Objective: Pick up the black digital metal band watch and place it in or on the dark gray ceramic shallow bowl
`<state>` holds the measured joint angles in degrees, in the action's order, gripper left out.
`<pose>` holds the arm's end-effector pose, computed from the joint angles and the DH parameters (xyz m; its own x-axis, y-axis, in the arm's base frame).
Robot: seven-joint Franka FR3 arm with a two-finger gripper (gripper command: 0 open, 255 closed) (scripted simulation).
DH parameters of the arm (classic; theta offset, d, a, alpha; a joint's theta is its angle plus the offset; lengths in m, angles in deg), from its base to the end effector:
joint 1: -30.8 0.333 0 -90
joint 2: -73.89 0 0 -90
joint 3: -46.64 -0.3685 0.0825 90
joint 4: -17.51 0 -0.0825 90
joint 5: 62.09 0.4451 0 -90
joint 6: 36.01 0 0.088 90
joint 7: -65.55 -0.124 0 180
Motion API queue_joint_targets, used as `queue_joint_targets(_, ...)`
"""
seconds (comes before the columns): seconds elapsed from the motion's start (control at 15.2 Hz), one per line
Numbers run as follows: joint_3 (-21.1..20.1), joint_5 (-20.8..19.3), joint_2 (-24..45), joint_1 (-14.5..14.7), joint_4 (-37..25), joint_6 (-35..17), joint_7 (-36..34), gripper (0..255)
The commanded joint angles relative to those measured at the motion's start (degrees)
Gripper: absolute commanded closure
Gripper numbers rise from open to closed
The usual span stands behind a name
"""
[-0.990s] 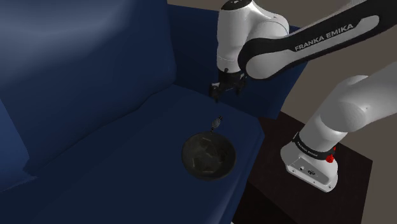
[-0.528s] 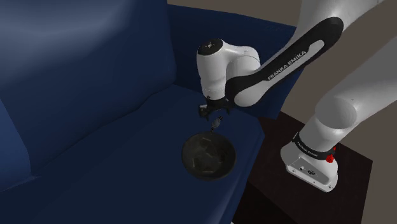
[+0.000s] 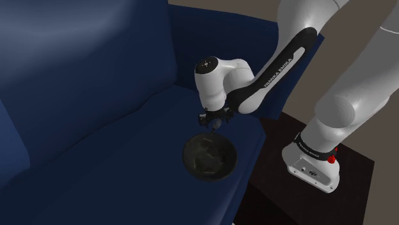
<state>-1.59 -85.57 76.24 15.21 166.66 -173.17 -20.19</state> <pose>0.3730 0.2337 0.2107 0.8334 -0.5327 0.1473 -0.5521 -0.7900 0.2667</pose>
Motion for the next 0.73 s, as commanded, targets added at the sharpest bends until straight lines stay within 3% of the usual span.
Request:
queue_joint_targets(0.0, 0.99, -4.48, 2.97, -0.24, 0.09, -1.36, -3.06, 0)
queue_joint_targets(0.53, 1.13, -4.43, 2.93, -0.1, 0.09, -1.36, -3.02, 0)
queue_joint_targets(0.59, 1.13, -4.43, 2.93, -0.1, 0.09, -1.36, -3.02, 255)
queue_joint_targets(0.66, 1.13, -4.43, 2.93, -0.1, 0.09, -1.36, -3.02, 255)
